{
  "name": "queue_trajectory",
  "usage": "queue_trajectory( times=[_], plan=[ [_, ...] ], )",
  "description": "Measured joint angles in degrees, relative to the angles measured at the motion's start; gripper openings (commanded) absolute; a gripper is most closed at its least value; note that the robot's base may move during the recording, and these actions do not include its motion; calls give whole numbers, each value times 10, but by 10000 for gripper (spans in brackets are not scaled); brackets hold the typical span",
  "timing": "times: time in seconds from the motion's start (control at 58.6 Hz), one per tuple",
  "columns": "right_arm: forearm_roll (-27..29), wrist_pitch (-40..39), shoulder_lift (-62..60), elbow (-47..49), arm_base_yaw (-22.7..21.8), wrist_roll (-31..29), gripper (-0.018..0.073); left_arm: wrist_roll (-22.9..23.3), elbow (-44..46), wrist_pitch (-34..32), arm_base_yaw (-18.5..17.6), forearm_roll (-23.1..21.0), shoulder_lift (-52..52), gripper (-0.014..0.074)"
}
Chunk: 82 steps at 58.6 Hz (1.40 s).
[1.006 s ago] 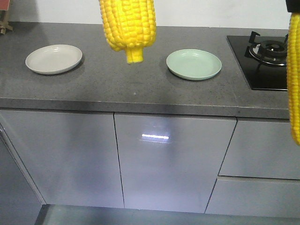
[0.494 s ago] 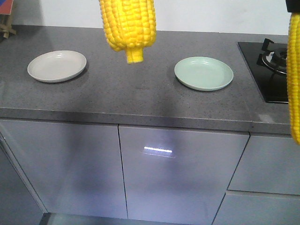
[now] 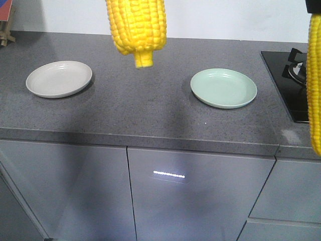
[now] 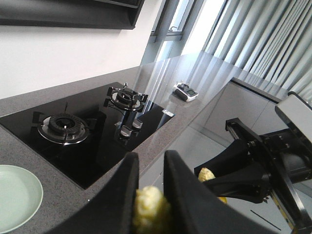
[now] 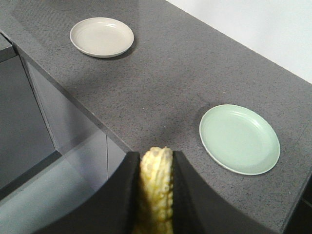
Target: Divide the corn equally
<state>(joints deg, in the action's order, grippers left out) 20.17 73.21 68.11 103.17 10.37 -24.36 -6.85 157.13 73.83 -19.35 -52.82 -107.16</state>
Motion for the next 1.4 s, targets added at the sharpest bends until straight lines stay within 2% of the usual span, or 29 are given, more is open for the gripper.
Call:
queue_trajectory(
  times=[1.398],
  plan=[
    [0,0,0,0,0,0,-6,0,0,0,0,0,0,-6]
  ],
)
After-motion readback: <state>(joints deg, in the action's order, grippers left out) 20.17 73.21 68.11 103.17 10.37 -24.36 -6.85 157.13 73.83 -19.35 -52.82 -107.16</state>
